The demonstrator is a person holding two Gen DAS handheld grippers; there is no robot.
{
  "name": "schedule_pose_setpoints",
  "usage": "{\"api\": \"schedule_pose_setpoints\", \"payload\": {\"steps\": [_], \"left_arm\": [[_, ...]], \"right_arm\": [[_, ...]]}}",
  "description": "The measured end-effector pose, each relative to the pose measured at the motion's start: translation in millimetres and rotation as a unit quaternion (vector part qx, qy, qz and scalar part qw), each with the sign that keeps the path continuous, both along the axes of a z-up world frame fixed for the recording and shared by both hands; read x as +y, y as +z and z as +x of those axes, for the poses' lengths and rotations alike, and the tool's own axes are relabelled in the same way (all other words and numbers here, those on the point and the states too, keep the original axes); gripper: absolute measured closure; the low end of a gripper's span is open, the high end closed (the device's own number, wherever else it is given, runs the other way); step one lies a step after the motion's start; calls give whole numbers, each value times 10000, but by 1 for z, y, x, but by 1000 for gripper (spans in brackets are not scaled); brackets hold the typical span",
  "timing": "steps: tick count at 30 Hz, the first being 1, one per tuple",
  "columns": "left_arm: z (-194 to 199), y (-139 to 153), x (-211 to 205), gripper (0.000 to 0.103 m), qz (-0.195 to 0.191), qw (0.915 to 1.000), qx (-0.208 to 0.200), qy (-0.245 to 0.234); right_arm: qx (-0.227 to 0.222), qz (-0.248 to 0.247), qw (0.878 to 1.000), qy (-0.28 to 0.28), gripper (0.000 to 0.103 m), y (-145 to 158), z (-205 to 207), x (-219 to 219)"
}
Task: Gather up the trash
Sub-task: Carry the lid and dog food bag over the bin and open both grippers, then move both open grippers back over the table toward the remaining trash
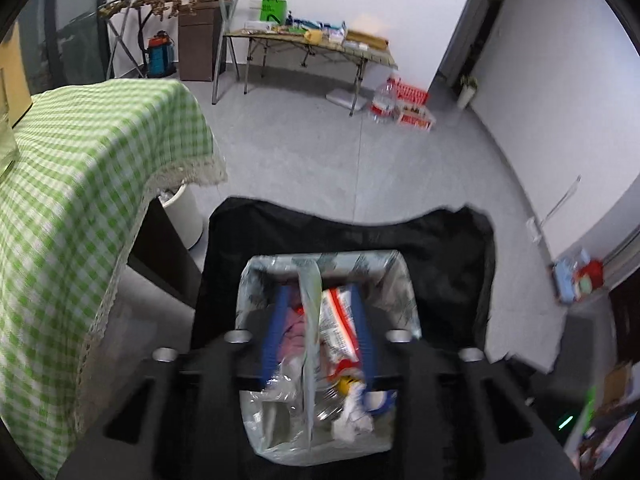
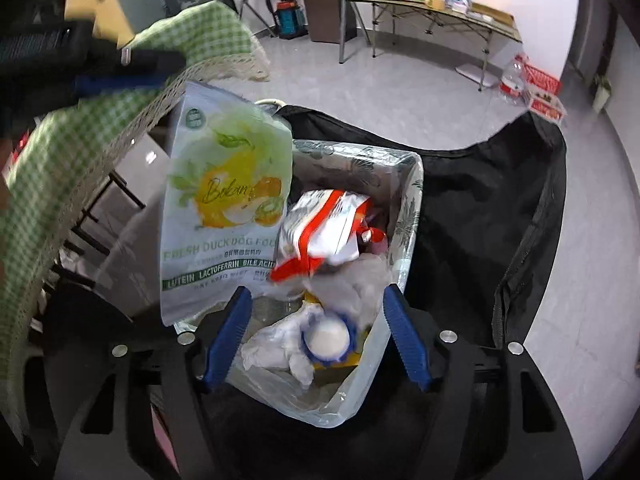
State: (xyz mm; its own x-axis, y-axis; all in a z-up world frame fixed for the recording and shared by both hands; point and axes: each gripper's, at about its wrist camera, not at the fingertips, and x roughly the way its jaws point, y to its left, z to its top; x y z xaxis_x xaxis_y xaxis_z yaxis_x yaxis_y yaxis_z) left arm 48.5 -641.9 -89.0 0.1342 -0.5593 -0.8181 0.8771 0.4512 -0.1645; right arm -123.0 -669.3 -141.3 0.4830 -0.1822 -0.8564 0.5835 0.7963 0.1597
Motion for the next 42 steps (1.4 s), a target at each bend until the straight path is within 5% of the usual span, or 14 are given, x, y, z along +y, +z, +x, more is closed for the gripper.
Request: {"api": "schedule_pose_setpoints", "payload": {"steps": [8,24,33,42], "left_arm": [[-6,3,2,63,97,9995,-170,-232],[19,42,60,56,-227,9988,-379,222],[34,66,102,34,-482,9953,-620,559],[55,106,159,27,-971,9869,-768,1039]], "right_arm": [[-114,-229,9996,-76,37,17,-3,1],[-290,-626,9975,148,37,50,18,21],[-490,-995,9936,218,35,83,33,37],[-781,-1480,9848,474,34,128,59,65]]}}
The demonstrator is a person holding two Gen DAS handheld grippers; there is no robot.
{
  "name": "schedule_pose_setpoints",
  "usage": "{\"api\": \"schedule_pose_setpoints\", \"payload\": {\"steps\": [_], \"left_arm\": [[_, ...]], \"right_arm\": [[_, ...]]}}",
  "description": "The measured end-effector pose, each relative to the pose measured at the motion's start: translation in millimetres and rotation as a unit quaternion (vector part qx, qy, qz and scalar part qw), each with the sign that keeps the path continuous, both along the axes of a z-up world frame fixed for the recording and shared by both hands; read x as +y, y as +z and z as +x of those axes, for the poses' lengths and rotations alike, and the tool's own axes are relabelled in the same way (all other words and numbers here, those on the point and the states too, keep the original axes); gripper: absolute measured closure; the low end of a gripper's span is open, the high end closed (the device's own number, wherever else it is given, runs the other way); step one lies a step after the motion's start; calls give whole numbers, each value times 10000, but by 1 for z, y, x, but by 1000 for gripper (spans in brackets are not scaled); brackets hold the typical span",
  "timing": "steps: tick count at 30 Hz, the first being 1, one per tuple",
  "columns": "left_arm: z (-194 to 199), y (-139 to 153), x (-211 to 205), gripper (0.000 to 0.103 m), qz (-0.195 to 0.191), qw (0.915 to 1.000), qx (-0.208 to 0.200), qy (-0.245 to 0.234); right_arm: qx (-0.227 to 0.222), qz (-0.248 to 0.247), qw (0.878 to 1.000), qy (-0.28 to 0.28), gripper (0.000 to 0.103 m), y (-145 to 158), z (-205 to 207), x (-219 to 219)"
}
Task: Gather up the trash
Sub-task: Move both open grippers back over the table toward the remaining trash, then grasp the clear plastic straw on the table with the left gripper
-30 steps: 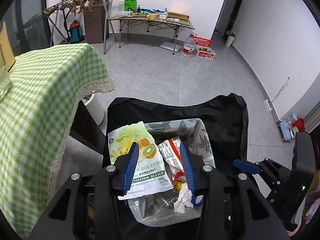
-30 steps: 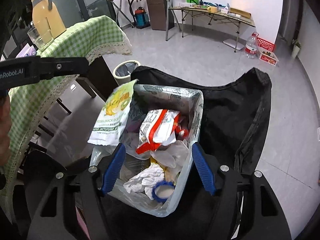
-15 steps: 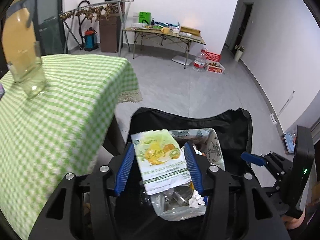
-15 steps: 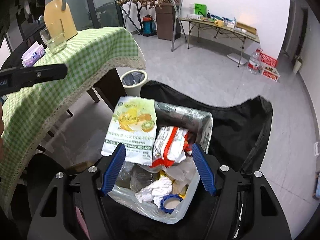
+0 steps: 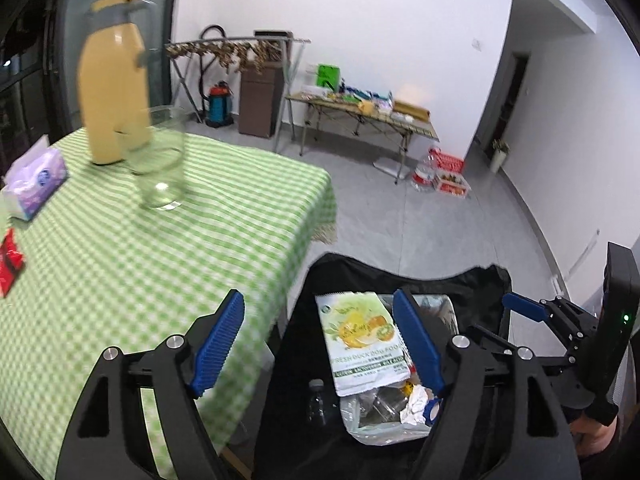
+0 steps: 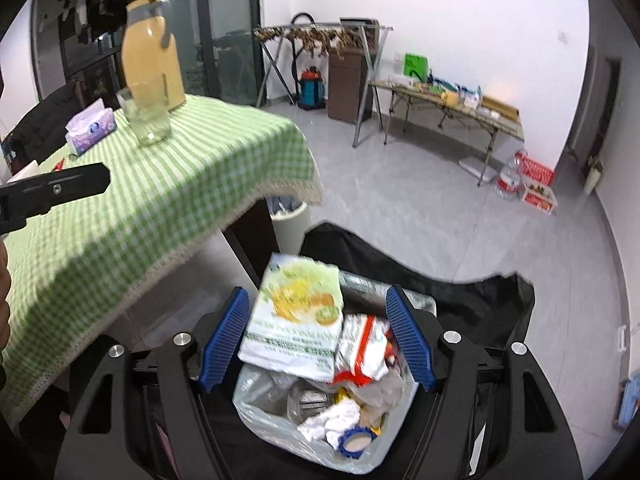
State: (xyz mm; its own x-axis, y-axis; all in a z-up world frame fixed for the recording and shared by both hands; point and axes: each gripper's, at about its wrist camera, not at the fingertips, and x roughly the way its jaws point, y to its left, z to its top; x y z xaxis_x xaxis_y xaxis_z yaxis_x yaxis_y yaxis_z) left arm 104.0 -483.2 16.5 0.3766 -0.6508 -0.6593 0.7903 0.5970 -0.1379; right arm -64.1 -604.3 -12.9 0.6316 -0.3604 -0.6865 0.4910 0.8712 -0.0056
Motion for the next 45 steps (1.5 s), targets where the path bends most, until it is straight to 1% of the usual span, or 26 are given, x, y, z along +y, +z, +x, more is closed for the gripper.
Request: {"api": "schedule_pose_setpoints", "payload": {"steps": [3,5,7,9,12,16,18,21,29,31,33,36,39,40,42,43,45], "left_arm": [[5,14,24,24,-204,9996,-110,174],[11,24,47,19,-342,9986,-189,368],[17,32,69,17,-439,9973,-236,546],[24,40,90,16,-516,9956,-298,728],[33,48,122,16,-578,9924,-435,999],[46,56,165,11,-605,9872,-569,1361],[53,59,187,10,-631,9843,-576,1542],[63,61,223,9,-676,9788,-597,1837],[91,60,334,8,-675,9578,-657,2717],[100,56,367,8,-582,9521,-649,2931],[110,51,401,8,-421,9447,-640,3189],[131,36,447,8,-137,9405,-503,3358],[155,20,483,8,106,9382,-251,3451],[164,14,494,9,206,9388,-150,3434],[182,5,507,9,412,9445,5,3259],[195,-2,512,9,555,9517,99,3018],[209,-11,509,9,783,9591,133,2718]], "right_arm": [[-88,-180,9997,160,34,14,14,14],[-192,-311,9988,324,34,27,26,28],[-281,-439,9975,488,34,37,36,42],[-352,-584,9957,622,29,45,47,56],[-436,-686,9931,844,29,54,67,78],[-540,-761,9894,1116,29,65,89,106],[-582,-794,9871,1258,27,69,101,120],[-652,-839,9820,1559,26,74,122,149],[-656,-897,9656,2351,26,76,170,218],[-655,-884,9600,2574,26,75,183,238],[-643,-854,9543,2790,26,73,193,257],[-571,-666,9423,3229,26,68,211,288],[-465,-637,9295,3604,26,63,228,321],[-452,-626,9264,3685,26,62,230,328],[-423,-573,9205,3842,26,59,235,342],[-406,-534,9175,3919,26,58,237,350],[-374,-486,9144,4001,26,55,238,358]]}}
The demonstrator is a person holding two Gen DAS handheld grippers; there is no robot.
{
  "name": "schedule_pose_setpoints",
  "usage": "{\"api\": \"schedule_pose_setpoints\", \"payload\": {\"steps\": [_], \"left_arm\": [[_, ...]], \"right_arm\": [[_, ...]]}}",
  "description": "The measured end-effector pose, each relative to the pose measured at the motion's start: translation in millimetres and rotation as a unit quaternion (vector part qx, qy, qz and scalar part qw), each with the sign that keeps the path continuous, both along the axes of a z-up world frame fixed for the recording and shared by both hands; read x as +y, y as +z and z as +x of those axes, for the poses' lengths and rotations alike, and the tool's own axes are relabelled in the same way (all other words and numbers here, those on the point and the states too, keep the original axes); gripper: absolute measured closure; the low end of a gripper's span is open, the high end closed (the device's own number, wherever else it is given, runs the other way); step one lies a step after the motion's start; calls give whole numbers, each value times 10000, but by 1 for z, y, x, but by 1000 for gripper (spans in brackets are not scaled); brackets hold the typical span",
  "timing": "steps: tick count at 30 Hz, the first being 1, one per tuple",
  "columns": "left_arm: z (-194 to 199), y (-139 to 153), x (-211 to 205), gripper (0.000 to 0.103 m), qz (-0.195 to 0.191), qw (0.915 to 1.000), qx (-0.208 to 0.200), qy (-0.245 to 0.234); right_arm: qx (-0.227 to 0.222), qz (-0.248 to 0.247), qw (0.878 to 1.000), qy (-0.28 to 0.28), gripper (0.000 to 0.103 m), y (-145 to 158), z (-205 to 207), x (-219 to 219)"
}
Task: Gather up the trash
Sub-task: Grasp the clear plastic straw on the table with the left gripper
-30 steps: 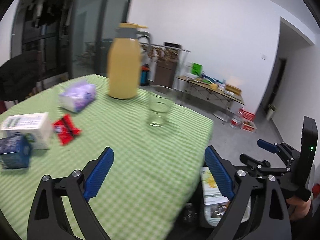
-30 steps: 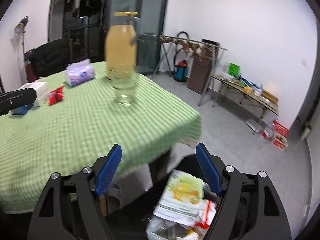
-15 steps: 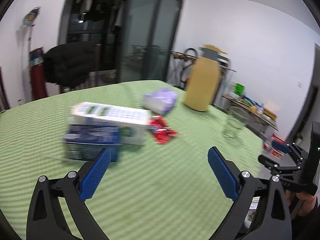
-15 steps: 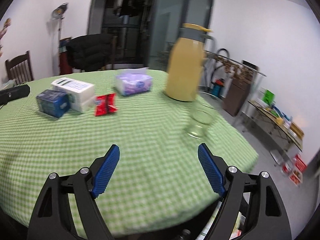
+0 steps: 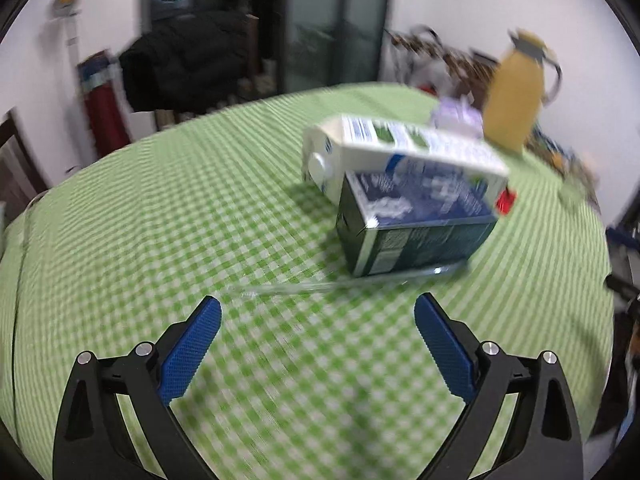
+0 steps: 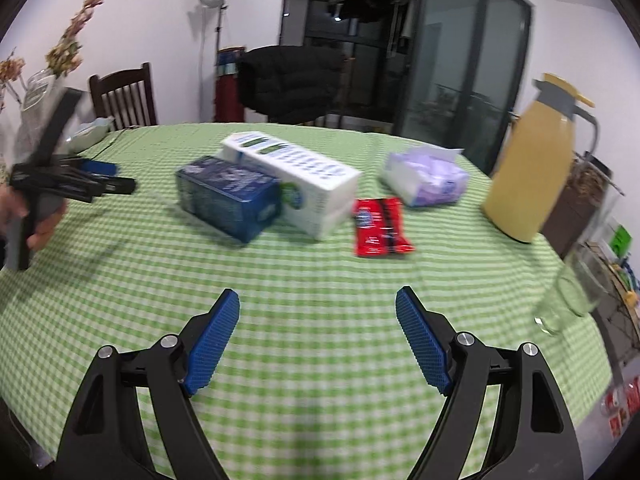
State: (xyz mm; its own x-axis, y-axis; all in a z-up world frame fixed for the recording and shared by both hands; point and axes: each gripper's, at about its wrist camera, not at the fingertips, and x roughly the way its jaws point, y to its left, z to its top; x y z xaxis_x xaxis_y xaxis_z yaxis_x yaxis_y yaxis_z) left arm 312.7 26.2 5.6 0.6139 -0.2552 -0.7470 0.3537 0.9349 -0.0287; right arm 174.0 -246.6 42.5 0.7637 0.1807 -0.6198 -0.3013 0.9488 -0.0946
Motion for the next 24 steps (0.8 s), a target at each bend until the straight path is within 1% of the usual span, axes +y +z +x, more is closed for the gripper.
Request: {"api": "schedule_pose_setpoints", "payload": {"steps": [1,2,3,4,5,6,7,8,9,10,12,13,14,15,17,19,21,23,24], "left_arm": [[11,-8,-5,9,337,9993,26,-154],[16,-12,-13,9,554,9981,55,-272],[22,-18,-21,9,779,9958,119,-474],[29,-27,-30,9,1006,9915,192,-803],[32,-32,-35,10,1150,9886,191,-954],[35,-36,-38,9,1211,9864,231,-1089],[36,-34,-37,15,1083,9872,251,-1145],[38,-34,-36,24,913,9860,487,-1311],[39,-34,-34,29,765,9860,590,-1357],[36,-33,-30,35,610,9870,628,-1351],[27,-32,-27,45,601,9870,530,-1393],[22,-30,-24,55,580,9873,561,-1371],[17,-29,-21,70,590,9875,572,-1347],[12,-28,-19,79,606,9880,575,-1302],[-2,-26,-16,87,611,9895,595,-1169],[-25,-24,-21,91,669,9885,587,-1220],[-46,-25,-30,95,847,9876,461,-1239],[-79,-30,-41,98,1103,9859,223,-1242],[-95,-28,-47,99,1111,9857,172,-1255]], "right_arm": [[27,3,10000,29,26,-2,-1,3],[46,-1,10000,33,26,-3,-1,5],[68,-5,10000,21,26,-4,-3,5],[101,-10,9999,-23,26,-5,-4,3],[133,-15,9999,-85,26,-6,-7,-1],[157,-26,9998,-153,26,-7,-11,-5],[161,-41,9996,-212,26,-8,-14,-9],[156,-56,9994,-308,26,-8,-17,-16],[159,-47,9992,-369,26,-9,-19,-21],[182,8,9987,-471,26,-11,-22,-30],[232,76,9979,-599,26,-14,-25,-41],[280,124,9972,-683,26,-16,-26,-47],[334,186,9964,-760,26,-18,-27,-53],[366,237,9957,-812,26,-20,-27,-58],[404,418,9942,-904,26,-21,-31,-66],[346,514,9940,-901,26,-20,-38,-68],[286,552,9940,-895,26,-17,-46,-69],[218,613,9940,-880,26,-15,-57,-71],[199,631,9939,-884,26,-14,-60,-72]]}}
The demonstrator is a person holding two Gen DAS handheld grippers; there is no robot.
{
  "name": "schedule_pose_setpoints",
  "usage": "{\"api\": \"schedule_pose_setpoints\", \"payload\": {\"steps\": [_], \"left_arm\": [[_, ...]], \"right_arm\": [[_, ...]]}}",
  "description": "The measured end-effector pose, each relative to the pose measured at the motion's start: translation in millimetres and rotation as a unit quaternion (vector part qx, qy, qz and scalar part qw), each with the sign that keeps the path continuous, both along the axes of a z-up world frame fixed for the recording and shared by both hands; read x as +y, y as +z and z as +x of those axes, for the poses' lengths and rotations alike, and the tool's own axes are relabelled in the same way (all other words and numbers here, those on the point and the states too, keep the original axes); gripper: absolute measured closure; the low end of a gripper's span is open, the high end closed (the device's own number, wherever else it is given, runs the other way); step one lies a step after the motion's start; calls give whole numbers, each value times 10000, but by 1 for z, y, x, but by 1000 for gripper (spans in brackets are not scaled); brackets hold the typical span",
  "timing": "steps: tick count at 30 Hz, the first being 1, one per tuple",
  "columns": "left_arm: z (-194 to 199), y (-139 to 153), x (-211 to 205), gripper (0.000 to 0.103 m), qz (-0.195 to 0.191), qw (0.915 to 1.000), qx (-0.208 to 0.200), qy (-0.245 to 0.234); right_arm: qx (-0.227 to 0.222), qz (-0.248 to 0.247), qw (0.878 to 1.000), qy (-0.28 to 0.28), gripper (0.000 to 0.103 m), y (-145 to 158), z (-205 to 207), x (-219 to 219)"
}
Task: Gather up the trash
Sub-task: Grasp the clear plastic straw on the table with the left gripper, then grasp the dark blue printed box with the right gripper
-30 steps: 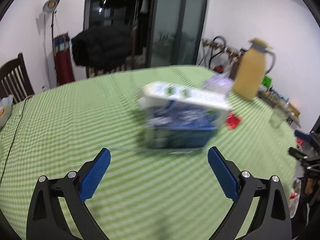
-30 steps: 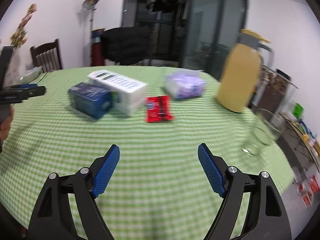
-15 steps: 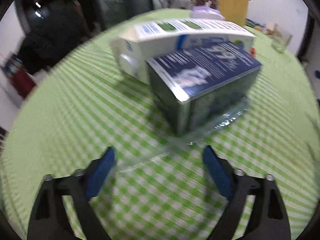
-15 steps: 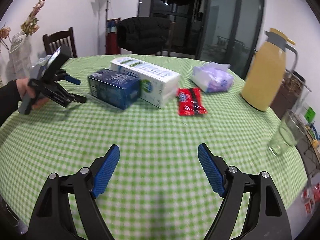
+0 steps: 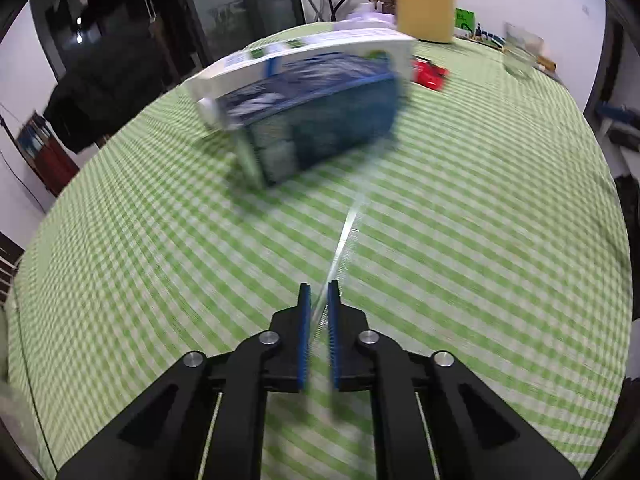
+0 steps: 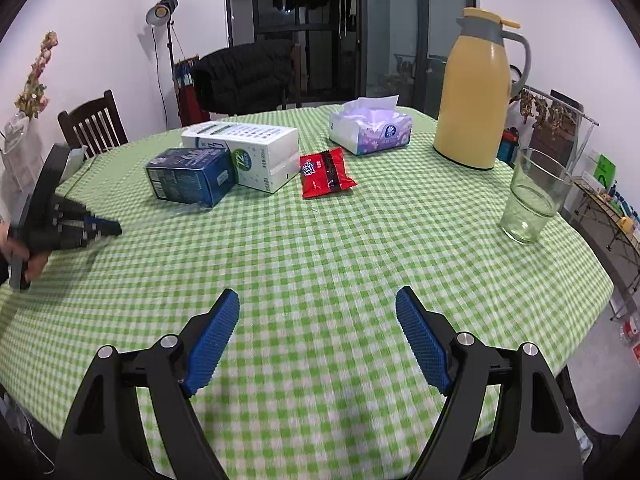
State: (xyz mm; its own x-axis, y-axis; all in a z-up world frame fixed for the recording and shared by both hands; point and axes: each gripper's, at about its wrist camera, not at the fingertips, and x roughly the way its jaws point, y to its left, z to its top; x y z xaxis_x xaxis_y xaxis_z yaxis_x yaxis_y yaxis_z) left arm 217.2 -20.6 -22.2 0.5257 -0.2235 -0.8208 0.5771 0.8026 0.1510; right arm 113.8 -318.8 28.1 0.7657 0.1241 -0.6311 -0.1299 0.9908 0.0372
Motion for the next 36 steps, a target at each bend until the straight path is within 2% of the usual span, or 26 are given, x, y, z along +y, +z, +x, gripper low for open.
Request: {"api": "schedule_pose_setpoints", "payload": {"steps": [3,6,8,13,16,20,24,26,28,32,36], "left_arm": [[-22,15,-12,101,-217,9995,-221,40],[-42,48,-14,101,-636,9967,-459,212],[-52,79,-11,101,-1043,9921,-626,319],[-54,122,-10,101,-1464,9786,-1224,773],[-40,115,-7,101,-1525,9718,-1355,1181],[-14,89,9,101,-1617,9614,-1347,1774],[13,69,33,101,-1935,9487,-1135,2226],[23,59,51,101,-2114,9388,-1019,2520],[31,50,67,101,-2134,9310,-963,2801],[31,42,91,101,-2398,9151,-793,3144],[30,39,96,101,-2391,9092,-827,3308]], "right_arm": [[-64,83,9999,-58,26,2,-14,-8],[-117,175,9997,-146,26,5,-26,-18],[-192,235,9994,-187,26,9,-35,-23],[-238,315,9989,-262,26,9,-45,-31],[-201,295,9991,-236,26,8,-40,-29],[-135,76,9999,-53,26,7,-24,-19],[-78,-231,9992,328,26,14,12,2],[-18,-359,9973,637,24,19,43,22],[77,-469,9948,906,23,20,69,43],[295,-453,9832,1746,23,21,129,99],[391,-712,9659,2460,23,22,181,154]]}}
